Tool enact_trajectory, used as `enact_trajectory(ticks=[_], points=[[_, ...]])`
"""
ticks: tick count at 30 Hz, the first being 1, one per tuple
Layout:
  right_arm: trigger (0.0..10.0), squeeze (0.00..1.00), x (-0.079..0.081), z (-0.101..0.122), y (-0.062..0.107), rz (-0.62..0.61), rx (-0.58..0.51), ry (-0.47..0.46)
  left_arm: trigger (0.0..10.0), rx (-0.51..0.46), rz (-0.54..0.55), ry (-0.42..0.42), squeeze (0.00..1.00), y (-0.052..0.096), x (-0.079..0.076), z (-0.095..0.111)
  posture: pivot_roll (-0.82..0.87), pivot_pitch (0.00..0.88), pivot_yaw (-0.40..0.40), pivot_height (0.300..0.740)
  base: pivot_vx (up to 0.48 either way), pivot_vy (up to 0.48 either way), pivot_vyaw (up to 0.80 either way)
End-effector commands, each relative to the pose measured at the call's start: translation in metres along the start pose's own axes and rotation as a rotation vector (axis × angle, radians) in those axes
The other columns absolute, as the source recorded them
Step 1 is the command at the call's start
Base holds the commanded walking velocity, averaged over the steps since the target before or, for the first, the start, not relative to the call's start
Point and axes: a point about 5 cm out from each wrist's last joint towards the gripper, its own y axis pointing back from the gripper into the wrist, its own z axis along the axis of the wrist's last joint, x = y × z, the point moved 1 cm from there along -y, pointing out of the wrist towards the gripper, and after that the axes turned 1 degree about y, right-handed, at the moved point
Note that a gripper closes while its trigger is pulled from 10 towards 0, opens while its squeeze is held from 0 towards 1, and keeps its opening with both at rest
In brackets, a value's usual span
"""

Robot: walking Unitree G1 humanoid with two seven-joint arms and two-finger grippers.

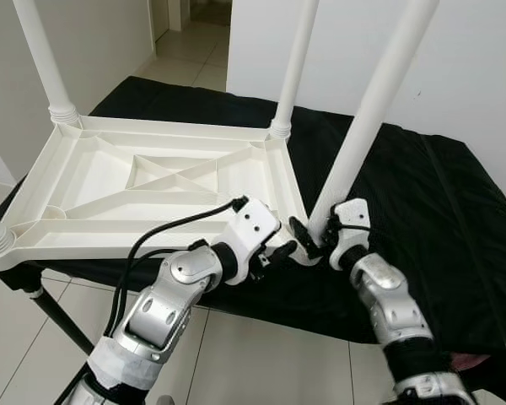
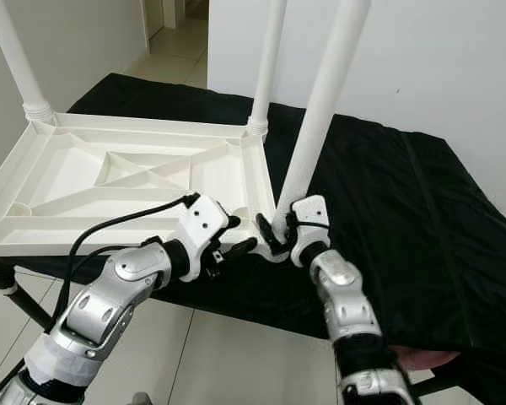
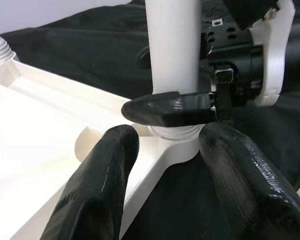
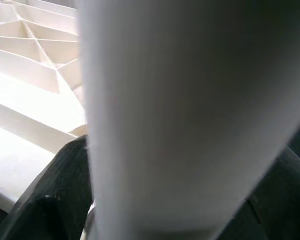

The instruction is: Building children table

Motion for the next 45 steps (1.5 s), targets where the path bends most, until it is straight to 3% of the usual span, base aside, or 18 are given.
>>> enact_trajectory(ticks=[1, 12, 15, 18, 26, 27, 29, 30, 42, 43, 45], points=[[10.0, 0.00, 0.000, -0.004, 0.000, 0.065, 0.009, -0.005, 10.0, 0.005, -0.004, 0.023, 0.00, -0.001, 0.000, -0.003, 0.02, 0.000, -0.086, 0.740, 0.000, 0.000, 0.00], [10.0, 0.00, 0.000, -0.013, -0.004, 0.201, 0.049, 0.028, 10.0, 0.022, 0.006, 0.027, 0.00, -0.002, -0.001, -0.006, 0.02, 0.000, -0.085, 0.740, 0.000, 0.000, 0.00], [10.0, 0.00, -0.002, -0.015, -0.005, 0.215, 0.046, 0.041, 10.0, 0.020, 0.008, 0.023, 0.00, -0.002, -0.001, -0.006, 0.02, 0.000, -0.087, 0.740, 0.000, 0.000, 0.00], [10.0, 0.00, -0.014, -0.011, -0.010, 0.202, 0.036, 0.061, 10.0, 0.045, 0.015, 0.039, 0.00, -0.002, -0.001, -0.011, 0.03, 0.000, -0.088, 0.740, 0.000, 0.000, 0.00], [10.0, 0.00, -0.016, -0.009, -0.012, 0.221, 0.026, 0.094, 10.0, 0.047, -0.033, 0.041, 0.00, 0.000, -0.009, -0.014, 0.03, 0.000, -0.090, 0.740, 0.000, 0.000, 0.00], [4.9, 0.00, -0.016, -0.009, -0.012, 0.227, 0.024, 0.094, 10.0, 0.049, -0.040, 0.043, 0.00, 0.000, -0.010, -0.015, 0.03, 0.000, -0.090, 0.740, 0.000, 0.000, 0.00], [4.4, 0.00, -0.015, -0.010, -0.012, 0.239, 0.023, 0.095, 10.0, 0.054, -0.048, 0.043, 0.00, 0.000, -0.012, -0.015, 0.03, 0.000, -0.091, 0.740, 0.000, 0.000, 0.00], [0.0, 0.00, -0.013, -0.011, -0.011, 0.253, 0.025, 0.095, 10.0, 0.056, -0.050, 0.045, 0.00, 0.000, -0.013, -0.016, 0.04, 0.000, -0.093, 0.740, 0.000, 0.000, 0.00], [0.0, 0.00, -0.008, -0.022, -0.008, 0.274, 0.043, 0.083, 10.0, 0.060, -0.048, 0.045, 0.00, -0.002, -0.012, -0.016, 0.03, 0.000, -0.098, 0.740, 0.000, 0.000, 0.00], [10.0, 0.00, -0.006, -0.025, -0.007, 0.267, 0.055, 0.076, 10.0, 0.056, -0.046, 0.044, 0.00, -0.003, -0.012, -0.016, 0.03, 0.000, -0.103, 0.740, 0.000, 0.000, 0.00], [10.0, 0.00, -0.005, -0.027, -0.007, 0.261, 0.064, 0.070, 10.0, 0.053, -0.044, 0.044, 0.00, -0.003, -0.012, -0.015, 0.03, 0.000, -0.103, 0.740, 0.000, 0.000, 0.00]])
